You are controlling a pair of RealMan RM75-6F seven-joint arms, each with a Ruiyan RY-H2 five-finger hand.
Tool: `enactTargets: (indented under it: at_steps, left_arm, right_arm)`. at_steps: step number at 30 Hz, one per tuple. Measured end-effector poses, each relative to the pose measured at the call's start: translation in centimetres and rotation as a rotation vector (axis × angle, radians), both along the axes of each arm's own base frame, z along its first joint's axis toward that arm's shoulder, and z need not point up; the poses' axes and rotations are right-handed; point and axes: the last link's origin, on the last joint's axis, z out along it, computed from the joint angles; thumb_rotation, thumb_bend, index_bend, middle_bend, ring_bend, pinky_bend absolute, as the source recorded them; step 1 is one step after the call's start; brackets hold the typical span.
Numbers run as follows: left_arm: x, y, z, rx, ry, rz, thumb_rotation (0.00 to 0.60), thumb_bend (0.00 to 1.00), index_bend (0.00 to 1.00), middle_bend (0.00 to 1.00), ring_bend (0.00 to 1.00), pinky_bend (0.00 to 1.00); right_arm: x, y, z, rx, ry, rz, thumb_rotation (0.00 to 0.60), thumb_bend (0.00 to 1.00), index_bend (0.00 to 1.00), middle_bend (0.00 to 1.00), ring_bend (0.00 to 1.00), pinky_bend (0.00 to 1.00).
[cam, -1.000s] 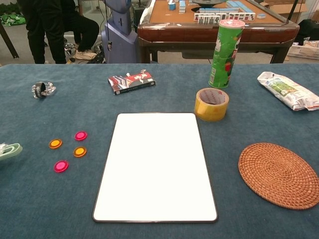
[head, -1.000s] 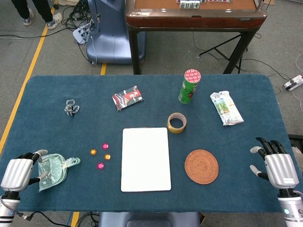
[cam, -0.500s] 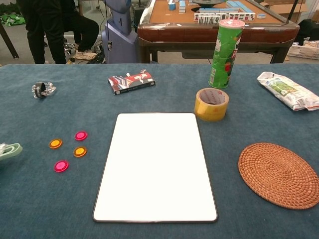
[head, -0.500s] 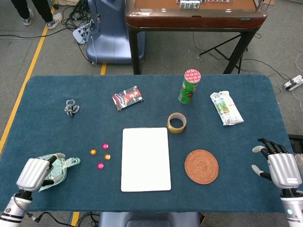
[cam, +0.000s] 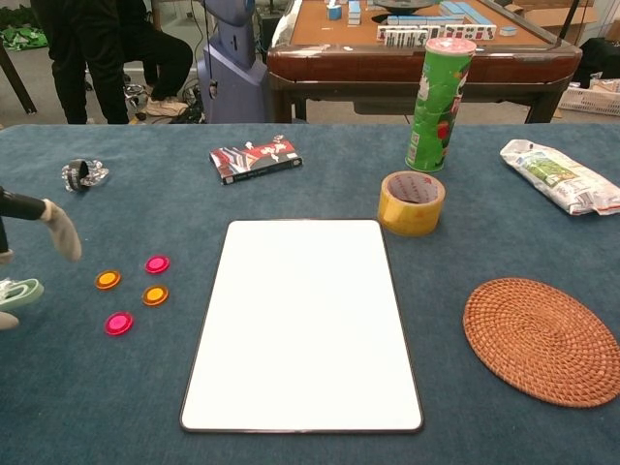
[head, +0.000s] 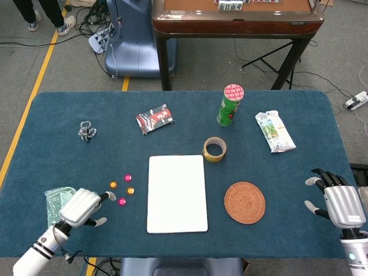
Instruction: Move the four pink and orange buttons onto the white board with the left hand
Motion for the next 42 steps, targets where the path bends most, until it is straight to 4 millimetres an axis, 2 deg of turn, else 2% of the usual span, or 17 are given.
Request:
enactTargets:
  at_steps: [9, 18, 42]
  left_arm:
    - [2.1, 1.2, -4.2, -0.08, 0.078, -0.064, 0.6, 0.13, 0.45, 1.0, 1.0, 1.0]
    - [1.6, 3.1, -7.2, -0.083, 0.135, -0.039, 0.6, 0.13, 0.46, 1.0, 1.0, 1.0]
    - [0.2, 5.3, -7.8, -0.035, 0.214, 0.03, 0.6, 0.13, 0.52, 1.0, 1.0, 1.0]
  right_arm:
    - [0.0, 0.1, 0.1, 0.007, -0.004, -0.001, 0.6, 0.01, 0.4, 0.26, 0.24, 0.32]
    - [-0.1, 0.0, 0.2, 0.009, -0.008, -0.009, 0.6, 0.01, 0.4, 0.26, 0.24, 0.32]
    - [-0.2, -0.1, -0.2, 0.028, -0.002, -0.021, 0.6, 0.01, 0.4, 0.26, 0.24, 0.32]
